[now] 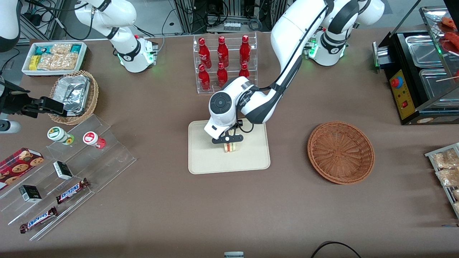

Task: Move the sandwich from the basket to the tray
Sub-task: 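Lower the sandwich onto the tray and open the left gripper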

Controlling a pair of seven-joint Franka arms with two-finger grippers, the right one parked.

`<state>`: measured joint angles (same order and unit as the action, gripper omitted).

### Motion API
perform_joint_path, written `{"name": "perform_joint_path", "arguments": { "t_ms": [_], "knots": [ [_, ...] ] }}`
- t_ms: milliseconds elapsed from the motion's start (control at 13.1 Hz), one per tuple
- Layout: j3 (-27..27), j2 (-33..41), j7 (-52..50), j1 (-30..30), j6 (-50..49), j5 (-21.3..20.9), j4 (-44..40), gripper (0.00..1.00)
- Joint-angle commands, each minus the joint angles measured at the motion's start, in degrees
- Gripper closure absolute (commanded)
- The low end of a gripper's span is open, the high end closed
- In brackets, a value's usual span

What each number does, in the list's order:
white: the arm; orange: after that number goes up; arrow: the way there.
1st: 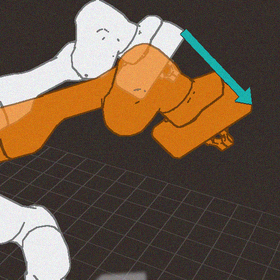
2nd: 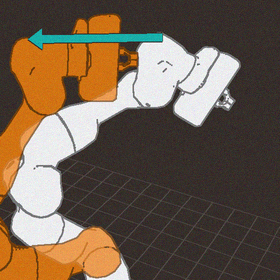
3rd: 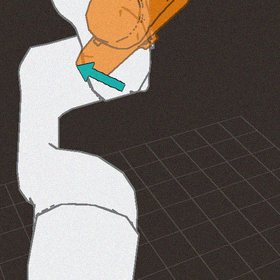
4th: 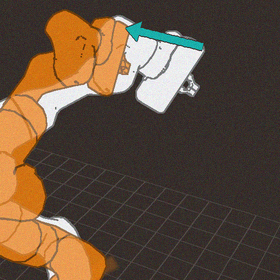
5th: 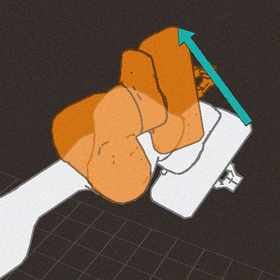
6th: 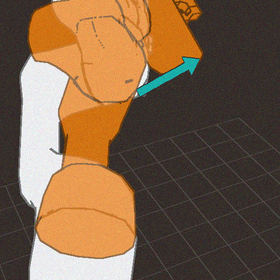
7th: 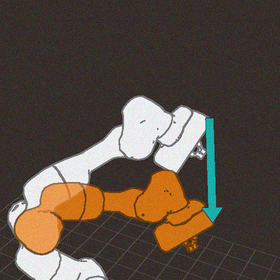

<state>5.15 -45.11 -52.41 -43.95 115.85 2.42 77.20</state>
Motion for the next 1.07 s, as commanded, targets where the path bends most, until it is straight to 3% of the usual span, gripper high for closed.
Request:
{"name": "perform_joint_path", "arguments": {
  "t_ms": [0,459,611,994],
  "knots": [
    [-0.66,-0.24,-3.3,-0.52,1.83,-0.31,0.23,1.0],
    [-0.66,-0.94,-3.66,-0.52,4.64,-1.62,1.64,0.97],
    [-0.66,-1.12,-3.31,-0.52,4.91,-1.72,1.73,0.0],
    [-0.66,0.02,-3.22,-0.08,4.3,-1.45,1.03,0.0]
  ]
}}
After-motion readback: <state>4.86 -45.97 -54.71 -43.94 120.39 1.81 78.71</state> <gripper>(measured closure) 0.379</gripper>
